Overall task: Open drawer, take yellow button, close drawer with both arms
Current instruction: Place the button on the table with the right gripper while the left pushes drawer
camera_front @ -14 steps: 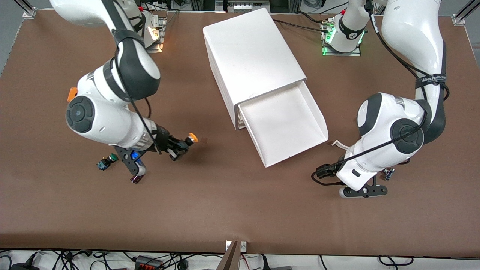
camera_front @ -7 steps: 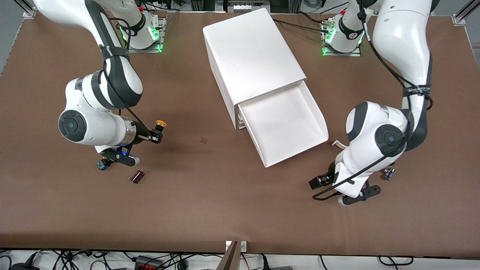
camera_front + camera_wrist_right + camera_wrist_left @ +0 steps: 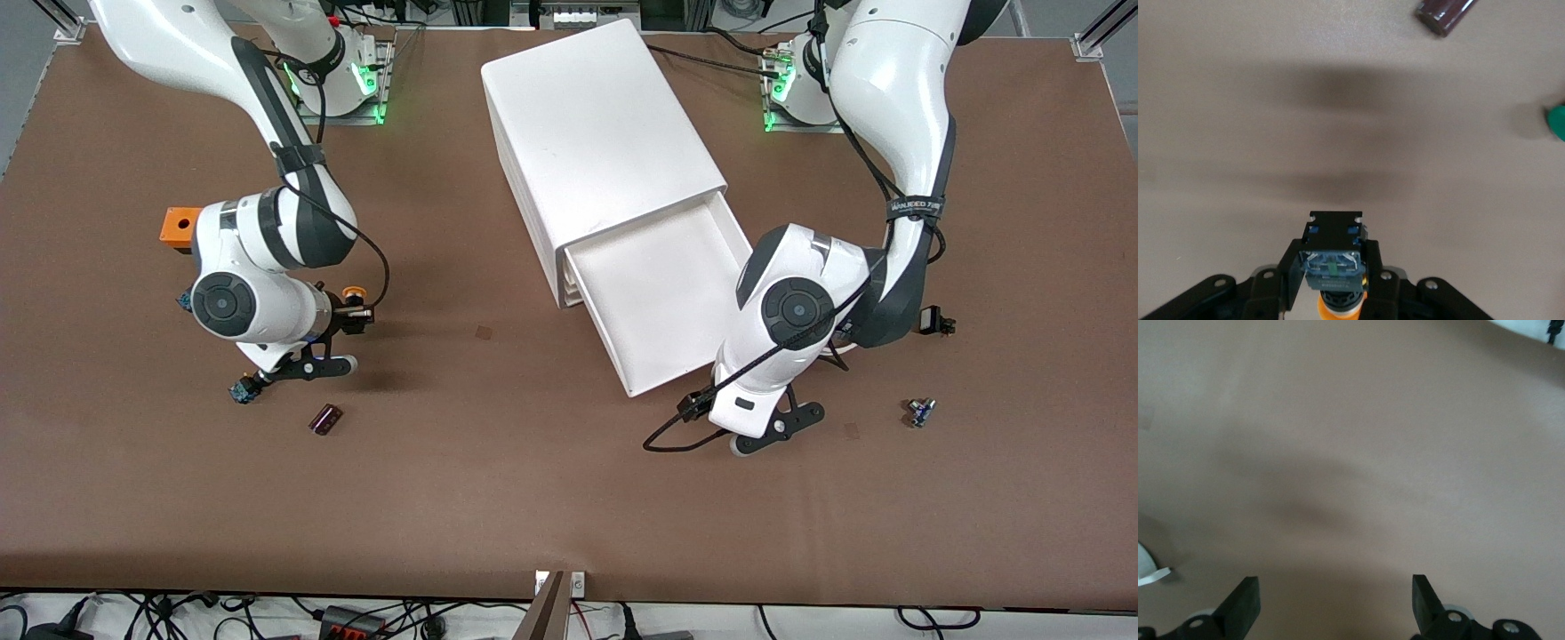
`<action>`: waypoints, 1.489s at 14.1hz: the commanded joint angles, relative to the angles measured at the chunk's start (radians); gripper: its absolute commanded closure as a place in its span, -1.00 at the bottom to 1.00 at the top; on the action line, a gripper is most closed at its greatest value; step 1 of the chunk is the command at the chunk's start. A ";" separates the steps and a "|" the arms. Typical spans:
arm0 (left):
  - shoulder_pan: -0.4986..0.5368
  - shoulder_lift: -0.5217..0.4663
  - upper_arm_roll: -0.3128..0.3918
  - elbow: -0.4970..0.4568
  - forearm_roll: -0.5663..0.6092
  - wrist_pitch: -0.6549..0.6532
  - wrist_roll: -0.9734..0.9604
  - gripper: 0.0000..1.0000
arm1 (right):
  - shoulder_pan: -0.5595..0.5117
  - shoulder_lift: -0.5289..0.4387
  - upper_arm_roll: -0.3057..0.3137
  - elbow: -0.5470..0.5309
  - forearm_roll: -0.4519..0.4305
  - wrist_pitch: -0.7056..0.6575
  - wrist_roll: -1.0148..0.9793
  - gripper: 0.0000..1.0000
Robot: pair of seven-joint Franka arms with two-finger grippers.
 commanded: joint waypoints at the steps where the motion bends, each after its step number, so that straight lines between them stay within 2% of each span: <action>1: 0.000 -0.045 -0.002 -0.026 0.010 -0.092 -0.013 -1.00 | -0.006 0.015 0.010 -0.058 -0.017 0.091 -0.033 0.61; 4: 0.012 -0.056 -0.079 -0.038 -0.001 -0.190 -0.041 -1.00 | -0.005 0.067 0.015 -0.058 -0.010 0.153 -0.031 0.61; 7: 0.007 -0.063 -0.122 -0.052 -0.016 -0.236 -0.105 -1.00 | -0.005 0.092 0.017 -0.058 -0.004 0.160 -0.024 0.61; 9: 0.014 -0.077 -0.155 -0.079 -0.016 -0.245 -0.112 -1.00 | -0.002 0.092 0.018 -0.057 -0.004 0.160 -0.019 0.51; 10: 0.011 -0.088 -0.160 -0.093 -0.016 -0.253 -0.112 -1.00 | -0.003 0.093 0.018 -0.054 -0.002 0.160 -0.014 0.24; 11: 0.006 -0.096 -0.160 -0.102 -0.016 -0.258 -0.112 -1.00 | -0.003 0.093 0.018 -0.054 0.006 0.160 -0.013 0.15; 12: 0.001 -0.114 -0.162 -0.122 -0.016 -0.268 -0.112 -1.00 | -0.003 0.096 0.020 -0.054 0.007 0.160 -0.013 0.14; 13: 0.003 -0.125 -0.174 -0.142 -0.018 -0.276 -0.110 -1.00 | -0.003 0.104 0.018 -0.051 0.009 0.162 -0.011 -0.10; 14: 0.015 -0.132 -0.210 -0.161 -0.024 -0.279 -0.110 -1.00 | -0.003 0.104 0.020 -0.046 0.010 0.160 -0.010 -0.80; 15: 0.018 -0.135 -0.230 -0.173 -0.024 -0.282 -0.111 -1.00 | -0.005 0.104 0.020 -0.040 0.010 0.154 -0.010 -1.00; 18: 0.017 -0.142 -0.267 -0.188 -0.030 -0.328 -0.119 -1.00 | -0.005 0.079 0.018 0.004 0.010 0.115 0.005 -1.00; 21: 0.017 -0.148 -0.295 -0.208 -0.053 -0.363 -0.121 -1.00 | 0.000 0.044 0.018 0.099 0.007 -0.011 0.085 -1.00</action>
